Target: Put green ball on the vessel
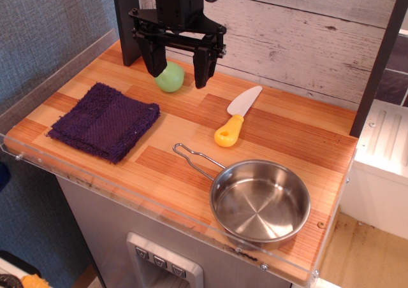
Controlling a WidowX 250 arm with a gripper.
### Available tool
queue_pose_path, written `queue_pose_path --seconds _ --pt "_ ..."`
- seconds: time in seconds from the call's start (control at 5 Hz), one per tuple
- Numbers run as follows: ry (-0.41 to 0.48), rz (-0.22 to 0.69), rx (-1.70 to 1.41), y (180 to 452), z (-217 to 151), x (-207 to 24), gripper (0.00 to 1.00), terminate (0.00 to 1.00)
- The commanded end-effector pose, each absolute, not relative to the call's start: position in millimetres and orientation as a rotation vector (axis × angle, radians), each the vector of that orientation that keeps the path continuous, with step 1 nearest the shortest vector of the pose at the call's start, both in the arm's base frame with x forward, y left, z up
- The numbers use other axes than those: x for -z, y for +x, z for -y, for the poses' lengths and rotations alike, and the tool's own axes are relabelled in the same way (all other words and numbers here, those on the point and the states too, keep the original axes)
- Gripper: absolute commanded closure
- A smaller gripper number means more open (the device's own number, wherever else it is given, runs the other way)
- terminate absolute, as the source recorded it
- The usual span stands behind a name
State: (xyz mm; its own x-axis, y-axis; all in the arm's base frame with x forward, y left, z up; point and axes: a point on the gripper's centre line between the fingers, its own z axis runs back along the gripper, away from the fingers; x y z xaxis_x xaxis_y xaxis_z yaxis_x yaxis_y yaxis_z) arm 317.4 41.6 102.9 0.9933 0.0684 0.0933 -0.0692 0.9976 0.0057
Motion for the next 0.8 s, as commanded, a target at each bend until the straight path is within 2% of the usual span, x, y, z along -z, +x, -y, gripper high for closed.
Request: queue_pose_path --seconds 0.0,0.4,0.6 --pt "0.009 0.093 -0.069 317.4 -41.6 -102.9 0.0 0.0" --pt "0.031 0.12 -0.083 345.1 -77.3 -108.3 0.0 0.0" --pt "0.072 0.118 -0.091 362.7 -95.9 -102.9 0.0 0.0"
